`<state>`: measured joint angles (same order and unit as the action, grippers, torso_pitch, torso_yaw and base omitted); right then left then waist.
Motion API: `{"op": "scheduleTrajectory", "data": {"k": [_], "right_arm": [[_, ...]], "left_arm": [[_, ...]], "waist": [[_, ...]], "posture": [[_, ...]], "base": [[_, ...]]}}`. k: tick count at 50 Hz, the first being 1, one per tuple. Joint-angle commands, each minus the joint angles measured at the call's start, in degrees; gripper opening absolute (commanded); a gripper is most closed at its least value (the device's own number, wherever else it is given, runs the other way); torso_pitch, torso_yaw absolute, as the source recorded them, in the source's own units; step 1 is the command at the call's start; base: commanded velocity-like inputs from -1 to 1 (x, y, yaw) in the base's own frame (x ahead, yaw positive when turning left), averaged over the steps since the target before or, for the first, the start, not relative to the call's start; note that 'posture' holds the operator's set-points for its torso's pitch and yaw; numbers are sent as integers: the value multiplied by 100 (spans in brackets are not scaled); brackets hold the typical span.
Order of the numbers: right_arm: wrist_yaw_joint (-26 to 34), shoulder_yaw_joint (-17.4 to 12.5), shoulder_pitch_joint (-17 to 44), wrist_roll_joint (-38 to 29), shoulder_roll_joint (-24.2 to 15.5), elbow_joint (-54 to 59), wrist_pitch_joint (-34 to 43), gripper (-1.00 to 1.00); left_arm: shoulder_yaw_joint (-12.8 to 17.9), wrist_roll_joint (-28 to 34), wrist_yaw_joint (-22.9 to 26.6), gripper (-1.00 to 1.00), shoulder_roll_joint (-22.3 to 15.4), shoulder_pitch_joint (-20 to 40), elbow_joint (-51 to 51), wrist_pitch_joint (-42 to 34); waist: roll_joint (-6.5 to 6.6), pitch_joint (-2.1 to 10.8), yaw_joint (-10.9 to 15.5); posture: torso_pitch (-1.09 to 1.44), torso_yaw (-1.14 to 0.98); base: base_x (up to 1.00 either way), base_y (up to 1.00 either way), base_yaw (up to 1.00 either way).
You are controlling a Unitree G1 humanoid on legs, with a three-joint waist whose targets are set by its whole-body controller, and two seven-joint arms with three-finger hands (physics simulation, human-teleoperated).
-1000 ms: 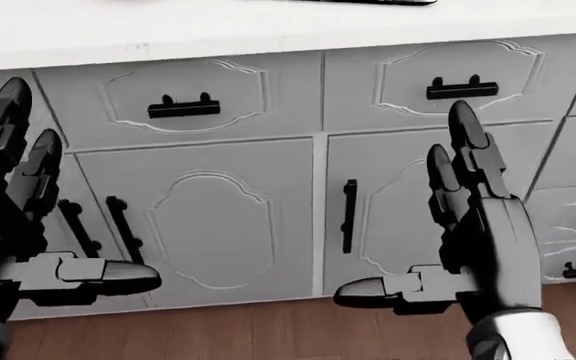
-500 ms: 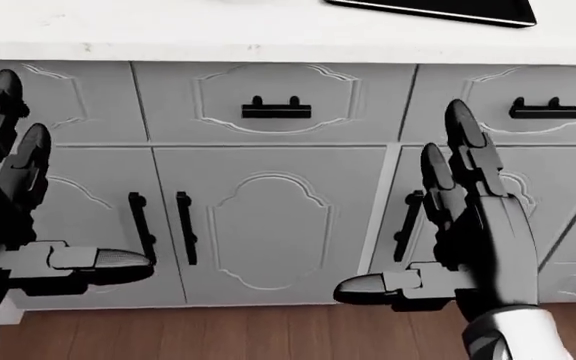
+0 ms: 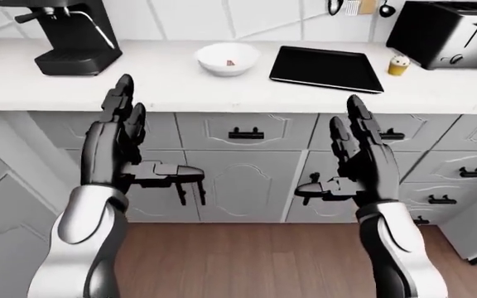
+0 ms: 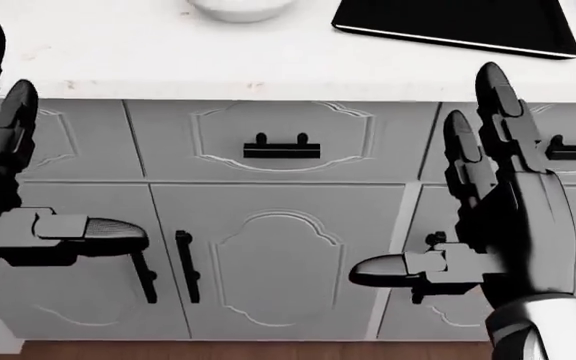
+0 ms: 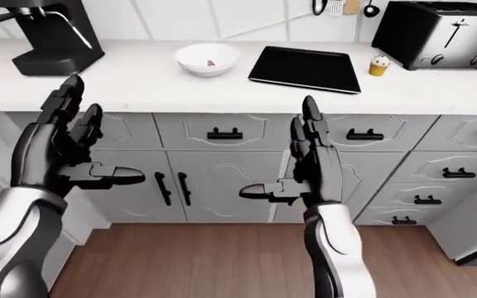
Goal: Pick up the bowl with cake and place it on the tray. Pick up the cupcake and place it on the tray.
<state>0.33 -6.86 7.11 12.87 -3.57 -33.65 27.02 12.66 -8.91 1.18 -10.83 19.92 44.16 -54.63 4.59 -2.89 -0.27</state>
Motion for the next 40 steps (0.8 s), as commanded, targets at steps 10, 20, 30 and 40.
{"op": "scheduleTrajectory", "data": {"k": [10, 20, 30, 40], "right_arm": [[-202, -225, 320, 255, -167, -773, 379, 100], [-179, -155, 262, 217, -141, -870, 387, 100], [-275, -228, 298, 449, -119, -1010, 526, 100], [-343, -300, 307, 596, -184, -1059, 488, 100]], "left_arm": [[118, -250, -119, 100, -141, 350, 326, -182], [174, -333, -177, 100, -190, 296, 308, -103], [219, -416, -231, 100, -226, 298, 362, -152], [224, -473, -275, 100, -238, 297, 402, -192]], "waist": [[-487, 22, -62], [-425, 190, -50], [-290, 295, 244], [-626, 190, 123]], "posture": [[0, 0], [0, 0], [0, 0], [0, 0]], "base": [[30, -5, 0], [30, -2, 0], [3, 4, 46], [0, 11, 19]]}}
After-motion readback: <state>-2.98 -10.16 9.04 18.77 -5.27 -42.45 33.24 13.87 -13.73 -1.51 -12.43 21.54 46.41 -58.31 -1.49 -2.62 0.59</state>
